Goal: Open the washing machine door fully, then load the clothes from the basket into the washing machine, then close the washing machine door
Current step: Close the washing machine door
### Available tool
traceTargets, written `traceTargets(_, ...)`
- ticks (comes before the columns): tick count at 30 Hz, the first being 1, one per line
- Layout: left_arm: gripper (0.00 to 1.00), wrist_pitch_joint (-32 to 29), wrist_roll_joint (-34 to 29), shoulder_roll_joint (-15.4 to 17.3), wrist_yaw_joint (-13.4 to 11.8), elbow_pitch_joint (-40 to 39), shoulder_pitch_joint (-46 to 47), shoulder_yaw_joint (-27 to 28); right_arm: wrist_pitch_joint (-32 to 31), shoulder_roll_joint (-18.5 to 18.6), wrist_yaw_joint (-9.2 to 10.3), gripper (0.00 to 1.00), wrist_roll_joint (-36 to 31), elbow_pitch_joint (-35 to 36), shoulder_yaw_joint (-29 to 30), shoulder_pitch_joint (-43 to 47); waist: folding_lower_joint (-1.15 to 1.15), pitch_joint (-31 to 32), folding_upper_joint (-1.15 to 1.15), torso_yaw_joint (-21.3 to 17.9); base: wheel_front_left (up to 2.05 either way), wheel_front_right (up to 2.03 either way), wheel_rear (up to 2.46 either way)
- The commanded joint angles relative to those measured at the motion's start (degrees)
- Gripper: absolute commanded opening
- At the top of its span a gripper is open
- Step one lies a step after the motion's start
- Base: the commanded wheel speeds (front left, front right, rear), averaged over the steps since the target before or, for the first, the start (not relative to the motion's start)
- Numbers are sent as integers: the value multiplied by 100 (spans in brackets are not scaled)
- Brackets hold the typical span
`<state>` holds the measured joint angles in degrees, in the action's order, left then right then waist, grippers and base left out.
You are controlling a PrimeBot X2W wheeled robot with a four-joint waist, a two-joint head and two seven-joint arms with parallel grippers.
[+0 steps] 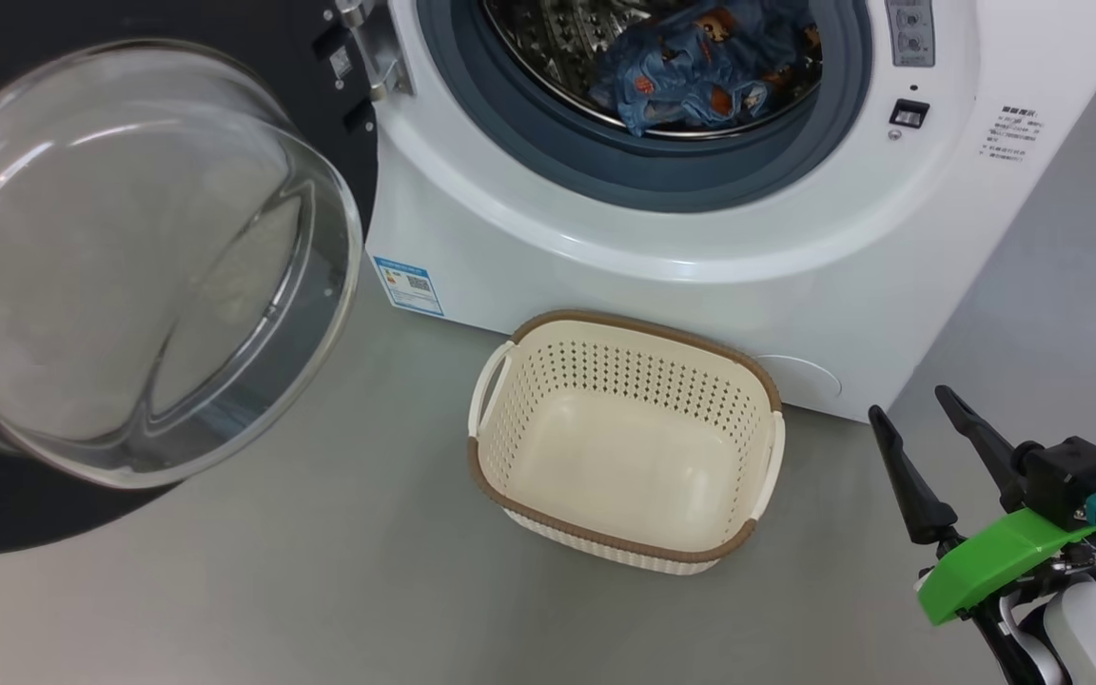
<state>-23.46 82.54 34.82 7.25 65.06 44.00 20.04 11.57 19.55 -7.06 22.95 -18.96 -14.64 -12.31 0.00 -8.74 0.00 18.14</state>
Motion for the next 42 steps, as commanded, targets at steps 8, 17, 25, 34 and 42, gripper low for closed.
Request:
traceTargets(8, 0, -1473, 78, -53, 24, -872, -549, -387, 151, -14, -43, 100, 146, -137, -166, 135, 0, 196, 0, 144, 0, 0, 0)
traceTargets(17, 0, -2708, 565, -188, 24, -1823, -1035, -435, 230, -70, -43, 100, 201, -267, -214, 129, 0, 297, 0, 180, 0, 0, 0)
traceTargets(25, 0, -3472, 808, -339, 24, -2829, -1600, -549, 291, -159, -43, 100, 231, -347, -188, 167, 0, 378, 0, 225, 0, 0, 0)
traceTargets(34, 0, -4054, 911, -608, -267, -3871, -2031, -862, 332, -334, -43, 100, 269, -432, -196, 213, 0, 514, 0, 193, 0, 0, 0)
traceTargets(42, 0, -4321, 1199, -963, -813, -5219, -2561, -932, 341, -529, -43, 100, 289, -401, -111, 271, 0, 639, 0, -112, 0, 0, 0)
